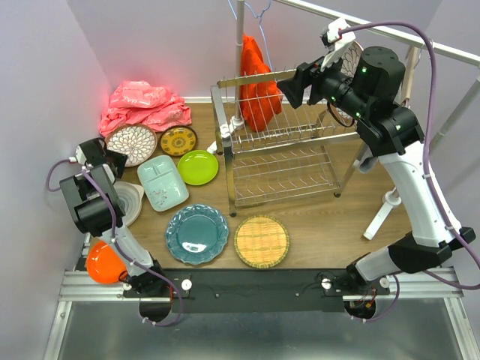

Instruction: Load the plates into the dish rack

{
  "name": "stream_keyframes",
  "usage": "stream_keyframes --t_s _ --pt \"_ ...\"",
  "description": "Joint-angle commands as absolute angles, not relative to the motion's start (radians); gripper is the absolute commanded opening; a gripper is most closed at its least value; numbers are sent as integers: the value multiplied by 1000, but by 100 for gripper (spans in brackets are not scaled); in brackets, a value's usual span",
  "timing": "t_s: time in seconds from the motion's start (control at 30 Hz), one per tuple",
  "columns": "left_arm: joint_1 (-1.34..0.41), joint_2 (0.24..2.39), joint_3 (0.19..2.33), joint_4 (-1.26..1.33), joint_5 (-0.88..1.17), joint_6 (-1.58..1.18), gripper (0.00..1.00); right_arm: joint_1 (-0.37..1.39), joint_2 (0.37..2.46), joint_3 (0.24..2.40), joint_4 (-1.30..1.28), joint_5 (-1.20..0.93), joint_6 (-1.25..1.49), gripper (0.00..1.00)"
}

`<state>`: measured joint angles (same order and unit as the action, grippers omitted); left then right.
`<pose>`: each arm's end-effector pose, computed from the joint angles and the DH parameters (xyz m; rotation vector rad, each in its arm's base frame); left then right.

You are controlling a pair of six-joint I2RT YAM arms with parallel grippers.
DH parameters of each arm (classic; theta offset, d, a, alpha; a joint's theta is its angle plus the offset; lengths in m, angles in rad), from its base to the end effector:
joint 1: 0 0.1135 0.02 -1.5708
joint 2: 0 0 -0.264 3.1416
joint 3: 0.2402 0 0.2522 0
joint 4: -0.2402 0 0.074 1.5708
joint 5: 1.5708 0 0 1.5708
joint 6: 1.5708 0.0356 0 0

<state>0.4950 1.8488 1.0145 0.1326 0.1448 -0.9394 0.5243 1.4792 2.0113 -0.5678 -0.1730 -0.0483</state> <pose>0.3411 0.1783 0.1557 -1.4495 1.7795 -0.3969 0.2441 0.1482 0.5485 -0.5889 1.5193 0.5062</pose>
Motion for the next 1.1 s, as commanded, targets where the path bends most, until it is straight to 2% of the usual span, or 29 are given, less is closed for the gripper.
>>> stream_keyframes --t_s 0.0,0.13,0.27,0.4,1.07 --pt "488 1908 1066 137 129 -976 48 531 1486 2054 -538 -152 -34 80" --pt "483 1922 1088 123 127 -968 36 529 1488 2065 -537 -144 -35 80" --pt "483 1922 1089 127 137 -957 16 529 1488 2071 -534 -141 -35 80" --pt "483 1895 1077 147 155 -946 0 529 1488 2072 -531 -141 -34 80" --pt "534 1553 1000 216 365 -925 0 529 1440 2017 -526 -166 -28 80"
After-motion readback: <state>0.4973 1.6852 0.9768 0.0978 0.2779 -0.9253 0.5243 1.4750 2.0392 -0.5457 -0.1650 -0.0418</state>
